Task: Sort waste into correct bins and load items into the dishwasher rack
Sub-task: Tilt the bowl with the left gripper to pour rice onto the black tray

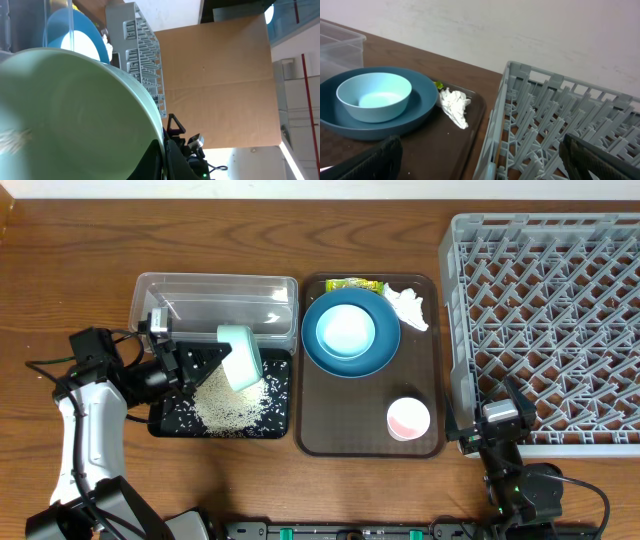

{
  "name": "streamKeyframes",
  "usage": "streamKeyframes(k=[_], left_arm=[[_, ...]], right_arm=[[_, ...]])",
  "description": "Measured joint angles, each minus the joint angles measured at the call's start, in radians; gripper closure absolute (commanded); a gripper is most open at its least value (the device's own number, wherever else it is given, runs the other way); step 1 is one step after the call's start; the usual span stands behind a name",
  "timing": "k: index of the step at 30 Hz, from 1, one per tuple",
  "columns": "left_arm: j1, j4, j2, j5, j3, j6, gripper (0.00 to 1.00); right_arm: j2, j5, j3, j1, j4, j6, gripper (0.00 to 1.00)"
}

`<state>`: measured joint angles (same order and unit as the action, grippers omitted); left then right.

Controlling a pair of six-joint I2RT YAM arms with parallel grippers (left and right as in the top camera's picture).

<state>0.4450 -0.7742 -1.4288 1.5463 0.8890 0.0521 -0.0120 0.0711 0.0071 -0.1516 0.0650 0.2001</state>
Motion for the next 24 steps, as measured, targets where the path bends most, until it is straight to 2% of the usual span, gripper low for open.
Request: streamKeyframes(k=[11,15,19,24], left_arm=[[-0.003,-0.087,0.000,0.000,-0.001,0.022,0.94],[0.006,0.016,0.000,0.000,-0.003,0.009,0.94],[0.021,0.019,0.000,0.000,-0.003,-0.048,0.94],[0.002,0.005,0.000,0.000,-0.003,-0.053,0.94]], right_arm=[[0.000,0.000,0.000,0.000,0.000,0.000,0.01],[0.000,0.000,0.000,0.000,0.000,0.000,0.01],[0.000,0.000,0.000,0.000,0.000,0.000,0.01],[0.000,0.000,0.000,0.000,0.000,0.000,0.01]])
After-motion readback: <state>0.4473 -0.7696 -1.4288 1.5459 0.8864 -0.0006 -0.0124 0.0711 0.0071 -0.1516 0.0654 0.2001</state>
